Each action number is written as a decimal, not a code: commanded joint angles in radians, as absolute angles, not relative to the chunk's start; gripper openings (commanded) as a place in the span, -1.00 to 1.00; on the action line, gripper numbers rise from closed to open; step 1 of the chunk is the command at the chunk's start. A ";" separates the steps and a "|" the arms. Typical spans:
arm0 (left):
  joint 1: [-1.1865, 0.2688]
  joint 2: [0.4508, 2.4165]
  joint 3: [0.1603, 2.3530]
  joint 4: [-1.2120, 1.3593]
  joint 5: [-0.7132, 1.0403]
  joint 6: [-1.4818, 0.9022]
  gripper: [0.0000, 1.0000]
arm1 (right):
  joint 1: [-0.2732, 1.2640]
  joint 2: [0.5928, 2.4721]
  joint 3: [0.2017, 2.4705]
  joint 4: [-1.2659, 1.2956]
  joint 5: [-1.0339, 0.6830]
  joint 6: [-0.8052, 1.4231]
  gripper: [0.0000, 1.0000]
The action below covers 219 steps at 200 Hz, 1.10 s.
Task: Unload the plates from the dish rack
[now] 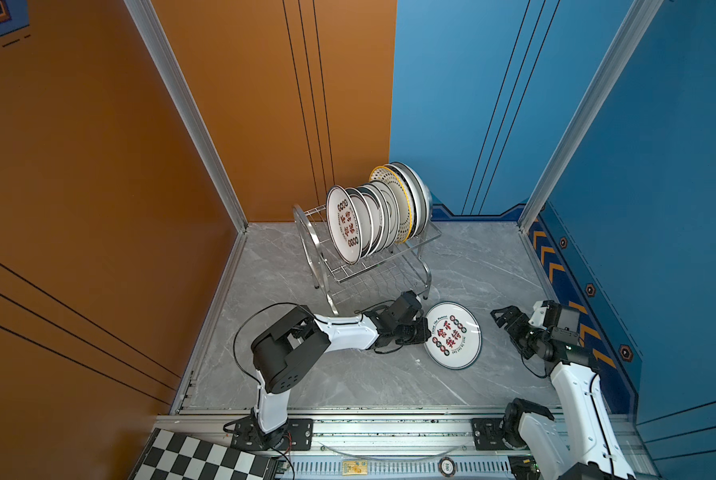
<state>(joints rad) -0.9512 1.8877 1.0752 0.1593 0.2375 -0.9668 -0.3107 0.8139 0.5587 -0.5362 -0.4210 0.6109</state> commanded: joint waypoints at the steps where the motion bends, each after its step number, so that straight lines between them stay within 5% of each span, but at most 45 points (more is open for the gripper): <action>1: -0.965 1.896 1.094 0.110 0.209 -0.961 -0.93 | -0.292 0.826 0.587 -0.500 -0.398 0.629 0.83; 154: -0.966 1.929 1.101 0.059 0.200 -0.962 -0.64 | -0.265 0.844 0.582 -0.482 -0.399 0.630 0.88; 219: -0.968 1.934 1.106 0.041 0.192 -0.955 -0.30 | -0.248 0.863 0.577 -0.465 -0.397 0.629 0.90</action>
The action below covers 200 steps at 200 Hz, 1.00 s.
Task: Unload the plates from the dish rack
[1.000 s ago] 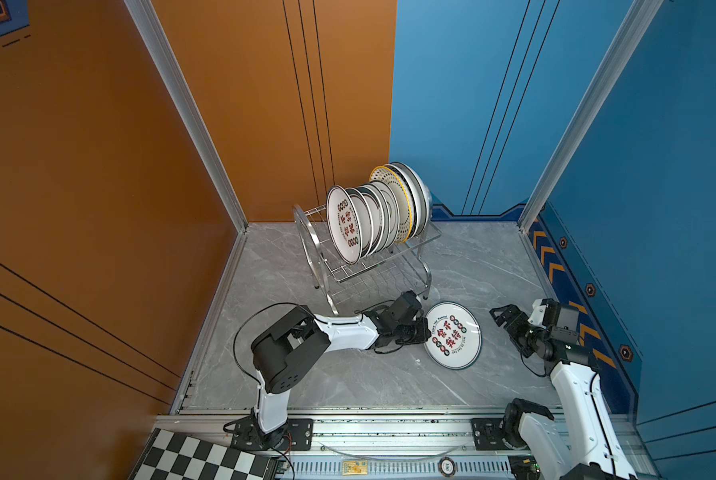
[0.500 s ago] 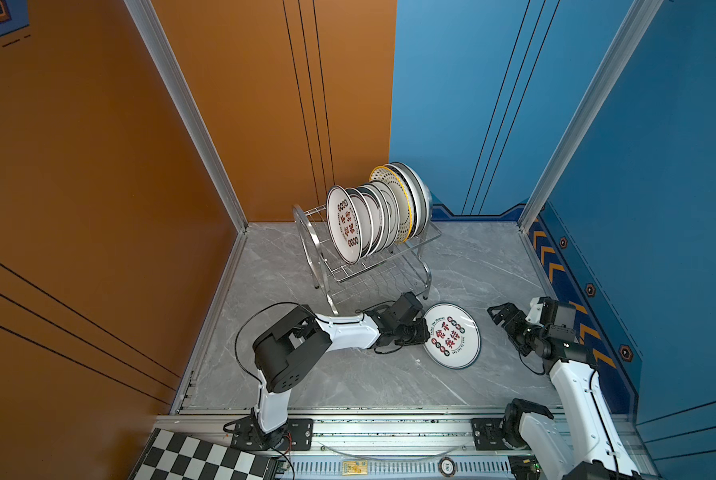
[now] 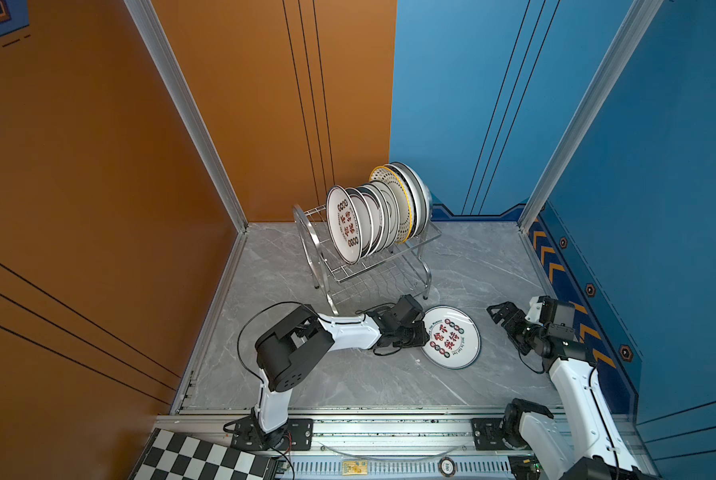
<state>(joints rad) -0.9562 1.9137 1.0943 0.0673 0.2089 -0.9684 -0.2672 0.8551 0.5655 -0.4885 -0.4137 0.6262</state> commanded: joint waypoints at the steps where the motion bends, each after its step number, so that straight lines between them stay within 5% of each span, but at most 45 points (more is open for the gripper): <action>1: -0.968 1.934 1.105 0.041 0.191 -0.955 -0.29 | -0.247 0.863 0.577 -0.465 -0.396 0.629 0.90; 124: -0.991 1.825 1.084 -0.142 0.035 -0.906 0.45 | -0.104 0.910 0.611 -0.410 -0.353 0.604 1.00; 200: -1.037 1.625 1.000 -0.317 -0.144 -0.870 0.48 | 0.208 1.147 0.793 -0.341 -0.173 0.538 0.88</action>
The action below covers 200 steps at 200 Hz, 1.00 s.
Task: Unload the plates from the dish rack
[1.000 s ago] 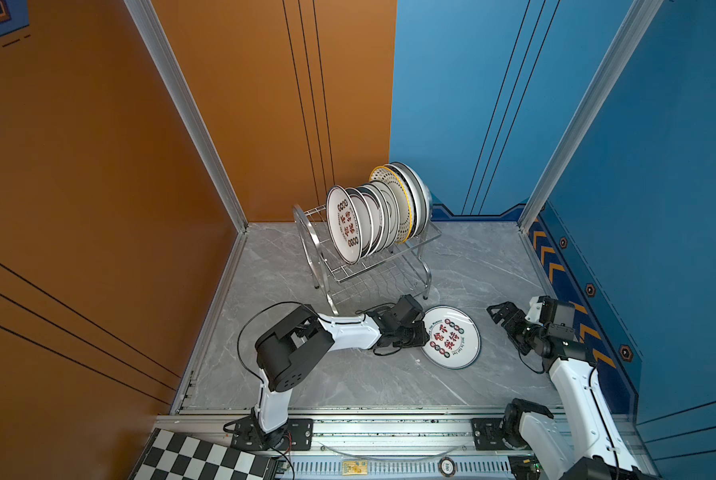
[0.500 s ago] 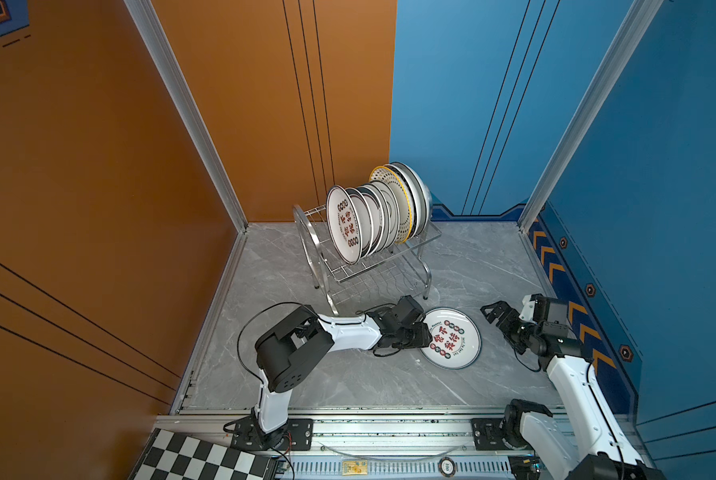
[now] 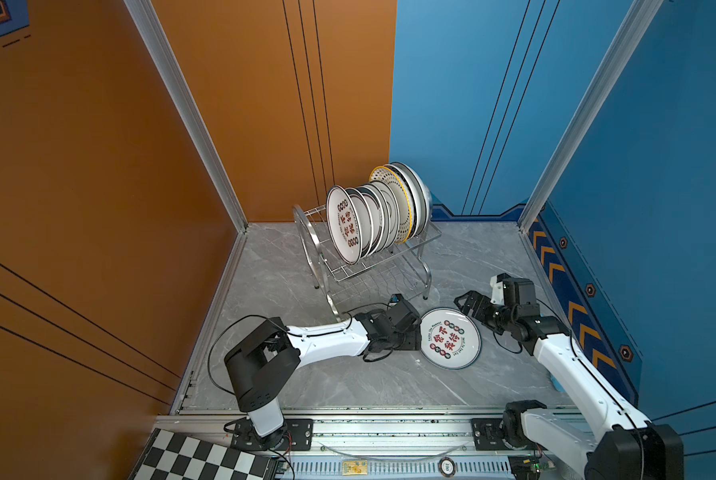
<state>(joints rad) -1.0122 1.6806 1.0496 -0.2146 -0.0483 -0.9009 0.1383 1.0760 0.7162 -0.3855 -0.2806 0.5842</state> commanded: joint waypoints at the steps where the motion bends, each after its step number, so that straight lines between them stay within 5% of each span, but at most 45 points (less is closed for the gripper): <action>1: -1.038 1.622 0.997 -0.319 -0.145 -0.870 0.47 | 0.211 1.152 0.796 -0.340 -0.170 0.537 0.88; 90: -1.092 1.340 0.823 -0.583 -0.356 -0.954 0.41 | 0.383 1.490 1.037 -0.267 -0.074 0.452 0.75; 200: -1.063 1.202 0.691 -0.668 -0.552 -0.985 0.47 | 0.416 1.665 1.122 -0.194 0.005 0.440 0.47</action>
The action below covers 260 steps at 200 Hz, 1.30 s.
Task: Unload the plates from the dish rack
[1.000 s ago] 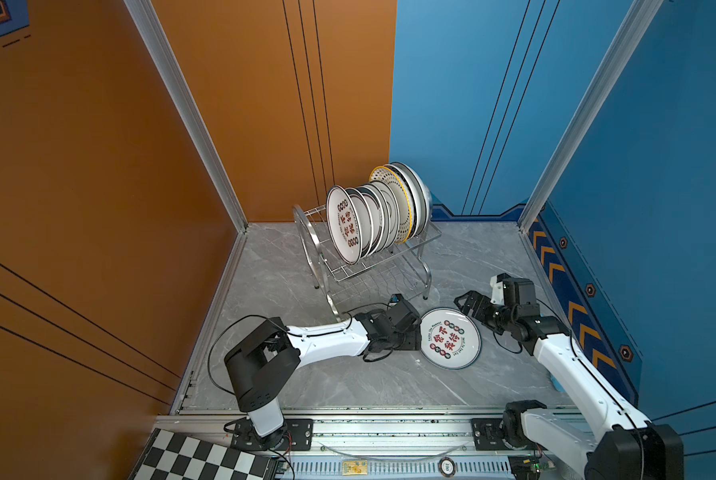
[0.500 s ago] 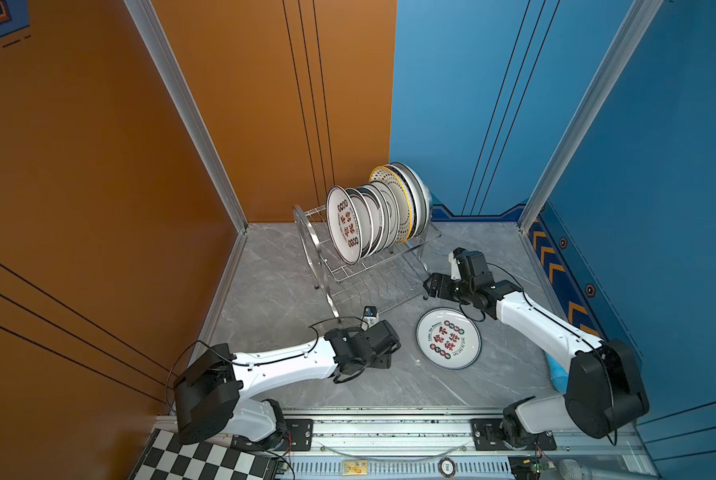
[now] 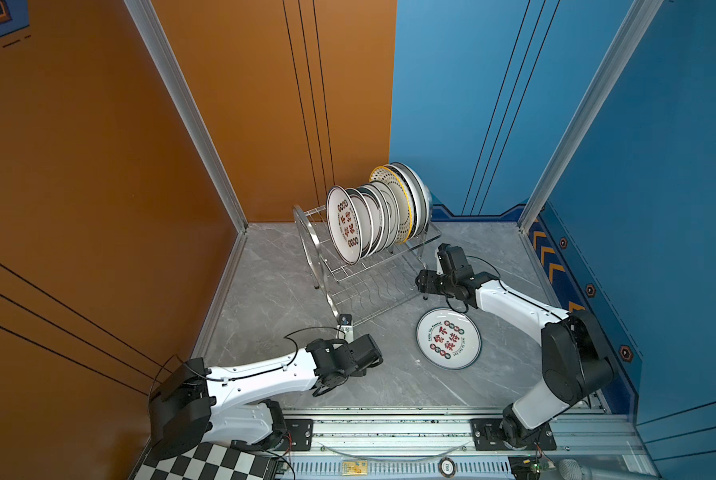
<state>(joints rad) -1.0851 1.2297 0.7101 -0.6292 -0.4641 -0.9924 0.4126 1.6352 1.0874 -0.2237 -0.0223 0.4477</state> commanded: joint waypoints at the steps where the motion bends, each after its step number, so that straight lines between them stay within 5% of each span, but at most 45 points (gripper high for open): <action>1: -1.063 1.201 0.691 -0.668 -0.554 -0.985 0.47 | 0.416 1.665 1.122 -0.192 0.006 0.440 0.46; 173: -0.723 1.272 0.607 -0.322 -0.367 -0.780 0.35 | 0.410 1.818 1.232 -0.153 -0.024 0.484 -0.05; 260: -0.725 1.140 0.534 -0.264 -0.202 -0.768 0.33 | 0.408 1.846 1.256 -0.161 -0.035 0.493 -0.16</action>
